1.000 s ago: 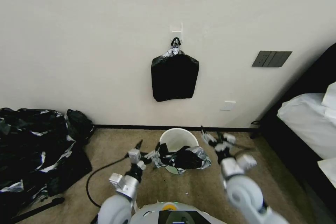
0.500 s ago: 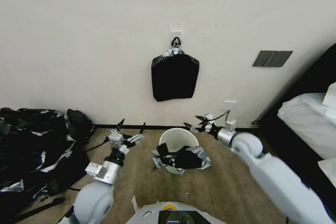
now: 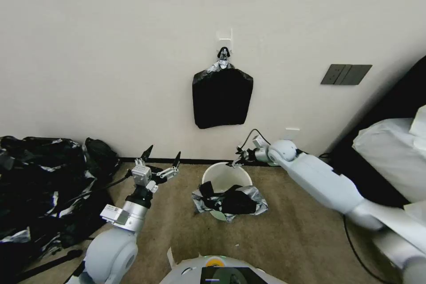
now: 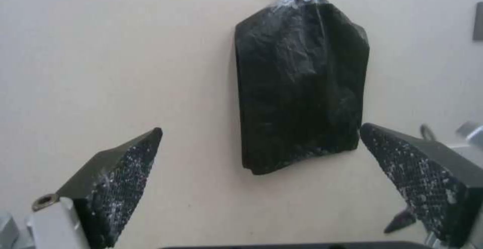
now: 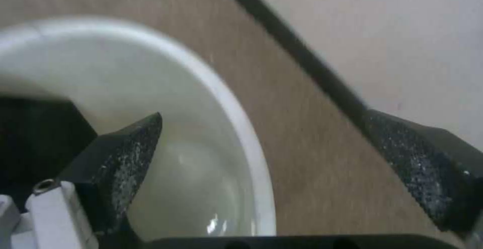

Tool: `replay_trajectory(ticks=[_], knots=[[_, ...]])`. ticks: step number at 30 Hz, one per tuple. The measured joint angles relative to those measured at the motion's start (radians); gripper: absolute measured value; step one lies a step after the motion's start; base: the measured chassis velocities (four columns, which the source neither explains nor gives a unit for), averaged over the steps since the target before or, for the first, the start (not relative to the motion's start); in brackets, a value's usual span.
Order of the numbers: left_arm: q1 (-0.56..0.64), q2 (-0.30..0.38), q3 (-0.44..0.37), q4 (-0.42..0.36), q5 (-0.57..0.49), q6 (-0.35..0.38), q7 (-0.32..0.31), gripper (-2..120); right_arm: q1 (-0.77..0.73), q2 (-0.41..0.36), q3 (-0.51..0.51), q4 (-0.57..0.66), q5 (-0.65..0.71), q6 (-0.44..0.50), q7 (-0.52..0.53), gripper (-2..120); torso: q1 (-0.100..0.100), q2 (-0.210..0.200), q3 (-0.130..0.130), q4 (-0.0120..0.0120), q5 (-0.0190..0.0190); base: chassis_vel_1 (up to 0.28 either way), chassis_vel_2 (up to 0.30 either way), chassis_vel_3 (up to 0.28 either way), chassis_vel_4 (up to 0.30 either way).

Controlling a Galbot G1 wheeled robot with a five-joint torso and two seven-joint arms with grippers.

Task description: Place a trash bag onto the trash bin.

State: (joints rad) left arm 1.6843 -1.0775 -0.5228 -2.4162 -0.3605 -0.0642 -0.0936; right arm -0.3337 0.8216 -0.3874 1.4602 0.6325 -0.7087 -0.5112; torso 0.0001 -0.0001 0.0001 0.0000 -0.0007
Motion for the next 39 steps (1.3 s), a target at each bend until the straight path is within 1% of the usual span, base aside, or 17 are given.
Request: replay_trajectory(ticks=[1,3,5,7,8,10,11,18,19,22,24,26,30,33,36,37,39], knots=[[0.0,0.0,0.0,0.0,0.0,0.0,0.0,100,0.0,0.0,0.0,0.0,0.0,0.0,0.0,99,0.0,0.0,0.0,0.0,0.0,0.0,0.0,0.0,0.0],[0.009,-0.008,0.0,-0.01,0.001,0.0,0.0,100,0.038,0.002,-0.069,-0.04,0.002,-0.006,0.01,97,0.0,0.0,0.0,-0.0002,0.0009,0.0,0.0,0.0,0.0],[0.01,-0.011,-0.002,-0.015,0.0,0.0,-0.002,100,0.052,0.007,-0.112,-0.064,0.01,-0.006,0.02,91,0.0,0.0,0.0,-0.0003,0.0005,0.0,0.0,0.0,0.0],[0.008,-0.012,-0.003,-0.016,0.0,0.0,-0.003,100,0.055,0.01,-0.127,-0.071,0.016,-0.006,0.024,89,0.0,0.0,0.0,-0.0003,0.0011,0.0,0.0,0.0,0.0],[0.005,-0.011,-0.004,-0.016,-0.001,0.0,-0.004,100,0.058,0.015,-0.138,-0.078,0.018,-0.006,0.028,82,0.0,0.0,0.0,-0.0002,0.0009,0.0,0.0,0.0,0.0],[0.0,-0.011,-0.003,-0.016,-0.003,0.0,-0.005,100,0.059,0.029,-0.141,-0.092,0.026,-0.006,0.036,75,0.0,0.0,0.0,-0.0002,0.0006,0.0,0.0,0.0,0.0],[0.0,-0.011,-0.003,-0.016,-0.003,0.0,-0.005,100,0.059,0.029,-0.141,-0.092,0.026,-0.006,0.036,75,0.0,0.0,0.0,-0.0002,0.0006,0.0,0.0,0.0,0.0],[-0.003,-0.014,0.018,-0.016,-0.003,0.001,-0.006,100,0.06,0.049,-0.146,-0.118,0.036,-0.004,0.058,47,0.0,0.0,0.0,0.0,0.0007,0.0,0.0,0.0,0.0],[-0.003,-0.014,0.018,-0.016,-0.003,0.001,-0.006,100,0.06,0.049,-0.146,-0.118,0.036,-0.004,0.058,47,0.0,0.0,0.0,0.0,0.0007,0.0,0.0,0.0,0.0],[-0.006,-0.011,0.023,-0.016,-0.003,0.001,-0.007,100,0.062,0.05,-0.147,-0.117,0.042,-0.003,0.058,32,0.0,0.0,0.0,0.0,0.0006,0.0,0.0,0.0,0.0],[-0.007,-0.012,0.023,-0.013,-0.003,0.001,-0.007,100,0.062,0.05,-0.147,-0.116,0.042,-0.003,0.058,29,0.0,0.0,0.0,0.0,0.0006,0.0,0.0,0.0,0.0],[-0.008,-0.019,0.028,0.005,0.017,-0.004,-0.007,100,0.057,0.052,-0.14,-0.114,0.042,-0.002,0.057,18,0.0,0.0,0.0,0.0,0.0006,0.0,0.0,0.0,0.0],[-0.007,-0.024,0.046,0.018,0.037,-0.013,-0.007,100,0.043,0.046,-0.112,-0.103,0.054,-0.001,0.061,7,0.0,0.0,0.0,0.0001,0.001,0.0,0.0,0.0,0.0],[-0.01,-0.027,0.058,0.019,0.04,-0.014,-0.008,100,0.032,0.032,-0.088,-0.09,0.097,-0.001,0.091,6,0.0,0.0,0.0,0.0002,0.0002,0.0,0.0,0.0,0.0],[-0.014,-0.034,0.069,0.022,0.042,-0.014,-0.009,100,-0.008,0.006,-0.028,-0.065,0.212,-0.001,0.185,6,0.0,0.0,0.0,0.0,0.0007,0.0,0.0,0.0,0.0],[-0.014,-0.034,0.069,0.022,0.042,-0.014,-0.009,100,-0.008,0.006,-0.028,-0.065,0.212,-0.001,0.185,6,0.0,0.0,0.0,0.0,0.0007,0.0,0.0,0.0,0.0],[-0.014,-0.038,0.071,0.022,0.043,-0.014,-0.01,100,-0.055,-0.013,0.025,-0.033,0.337,-0.001,0.321,6,0.0,0.0,0.0,-0.0002,0.0007,0.0,0.0,0.0,0.0]])
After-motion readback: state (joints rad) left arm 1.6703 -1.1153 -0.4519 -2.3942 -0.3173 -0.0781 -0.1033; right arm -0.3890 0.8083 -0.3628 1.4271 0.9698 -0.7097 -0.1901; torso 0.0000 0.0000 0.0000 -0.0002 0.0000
